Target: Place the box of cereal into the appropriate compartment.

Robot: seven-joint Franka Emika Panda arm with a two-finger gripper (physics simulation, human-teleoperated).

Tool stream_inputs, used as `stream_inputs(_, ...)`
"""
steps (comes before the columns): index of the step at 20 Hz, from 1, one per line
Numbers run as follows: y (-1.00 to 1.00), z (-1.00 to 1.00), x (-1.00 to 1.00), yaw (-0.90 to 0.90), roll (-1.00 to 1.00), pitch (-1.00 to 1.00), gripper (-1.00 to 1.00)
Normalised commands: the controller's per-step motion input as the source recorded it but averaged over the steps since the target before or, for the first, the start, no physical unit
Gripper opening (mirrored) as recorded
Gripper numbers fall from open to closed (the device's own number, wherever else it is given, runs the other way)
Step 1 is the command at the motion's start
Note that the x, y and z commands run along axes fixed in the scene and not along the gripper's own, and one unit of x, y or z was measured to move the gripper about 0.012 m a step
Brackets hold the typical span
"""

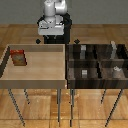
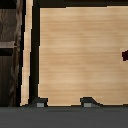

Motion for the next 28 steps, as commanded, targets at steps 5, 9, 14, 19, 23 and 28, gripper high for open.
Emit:
stream_inputs(5, 0.0, 0.0, 0.0, 0.0, 0.0, 0.0, 1.0)
stream_inputs(9, -0.5, 0.0, 0.0, 0.0, 0.0, 0.0, 1.0)
stream_inputs(14, -1.0, 0.0, 0.0, 0.0, 0.0, 0.0, 1.0)
stream_inputs(19, -1.0, 0.0, 0.0, 0.0, 0.0, 0.0, 1.0)
stream_inputs(23, -1.0, 0.0, 0.0, 0.0, 0.0, 0.0, 1.0)
stream_inputs(28, -1.0, 0.0, 0.0, 0.0, 0.0, 0.0, 1.0)
